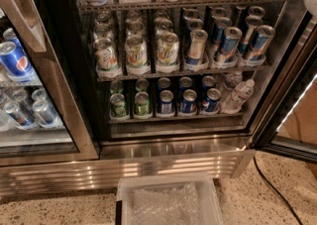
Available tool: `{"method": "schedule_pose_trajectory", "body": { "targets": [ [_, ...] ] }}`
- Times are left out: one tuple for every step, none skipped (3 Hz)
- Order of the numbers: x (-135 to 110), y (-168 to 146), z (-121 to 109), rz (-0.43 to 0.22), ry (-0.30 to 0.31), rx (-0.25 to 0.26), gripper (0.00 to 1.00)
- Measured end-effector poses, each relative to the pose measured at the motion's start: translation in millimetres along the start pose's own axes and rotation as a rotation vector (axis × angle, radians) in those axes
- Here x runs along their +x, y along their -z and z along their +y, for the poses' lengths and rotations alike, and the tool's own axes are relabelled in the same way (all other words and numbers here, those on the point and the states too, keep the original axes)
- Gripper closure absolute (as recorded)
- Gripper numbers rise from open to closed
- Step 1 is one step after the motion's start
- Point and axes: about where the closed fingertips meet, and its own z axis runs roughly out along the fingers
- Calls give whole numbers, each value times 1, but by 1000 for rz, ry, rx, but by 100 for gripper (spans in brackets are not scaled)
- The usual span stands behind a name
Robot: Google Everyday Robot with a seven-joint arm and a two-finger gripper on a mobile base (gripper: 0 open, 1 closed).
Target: Pick coke can from top shelf of fridge
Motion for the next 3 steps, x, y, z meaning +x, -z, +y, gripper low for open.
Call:
{"method": "schedule_pose_trajectory", "body": {
  "targets": [
    [-2, 2, -2, -8, -6, -3, 100],
    [-4, 4, -3, -17, -9, -5, 100],
    [-6, 4, -1, -23, -15, -12, 100]
  ]
}}
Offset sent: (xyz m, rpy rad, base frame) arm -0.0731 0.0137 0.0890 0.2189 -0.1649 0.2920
